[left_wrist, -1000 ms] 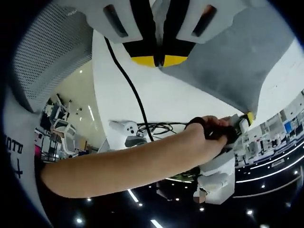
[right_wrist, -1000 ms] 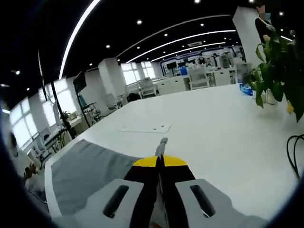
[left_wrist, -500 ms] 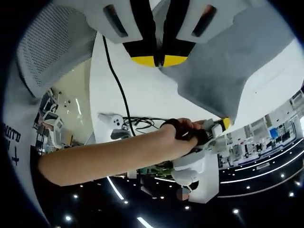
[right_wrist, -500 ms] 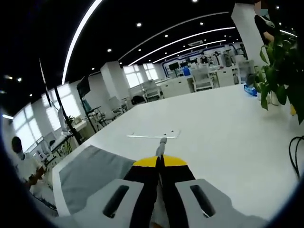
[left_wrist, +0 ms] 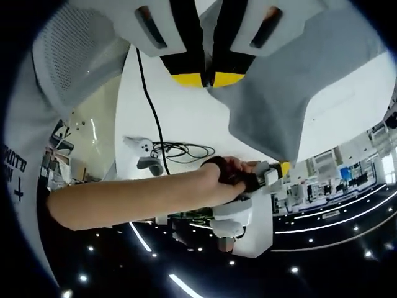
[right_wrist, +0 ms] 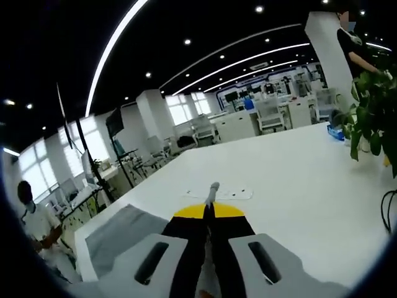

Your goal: Fold the towel on the table until its edges align and the towel forms a compact rectangular stack.

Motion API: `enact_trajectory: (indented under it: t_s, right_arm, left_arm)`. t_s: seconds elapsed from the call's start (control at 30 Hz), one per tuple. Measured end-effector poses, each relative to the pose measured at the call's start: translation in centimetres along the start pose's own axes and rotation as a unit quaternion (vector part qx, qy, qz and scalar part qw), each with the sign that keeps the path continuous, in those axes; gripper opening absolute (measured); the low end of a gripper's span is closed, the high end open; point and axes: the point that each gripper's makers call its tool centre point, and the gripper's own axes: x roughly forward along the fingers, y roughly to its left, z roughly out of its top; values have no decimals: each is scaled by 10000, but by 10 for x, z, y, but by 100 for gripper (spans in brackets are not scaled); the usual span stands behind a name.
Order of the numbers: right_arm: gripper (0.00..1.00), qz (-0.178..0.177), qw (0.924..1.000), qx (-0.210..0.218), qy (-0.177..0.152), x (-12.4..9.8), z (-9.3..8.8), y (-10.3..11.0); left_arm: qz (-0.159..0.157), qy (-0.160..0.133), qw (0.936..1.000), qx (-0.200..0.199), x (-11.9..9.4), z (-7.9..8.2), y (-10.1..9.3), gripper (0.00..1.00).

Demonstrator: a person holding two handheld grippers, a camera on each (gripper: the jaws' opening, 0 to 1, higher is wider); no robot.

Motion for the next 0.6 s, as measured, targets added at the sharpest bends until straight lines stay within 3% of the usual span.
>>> enact_trajectory:
  t_s: [0.37,0.6]
  right_arm:
    - [0,107,9997,-135,-148,13,19,41]
    - [0,279,9989,-274,-239,27,31,71]
  left_arm:
    - [233,-430,9988,-36,-53,20,33,3]
    - [526,-542,9970,-172,-85,16,59,3]
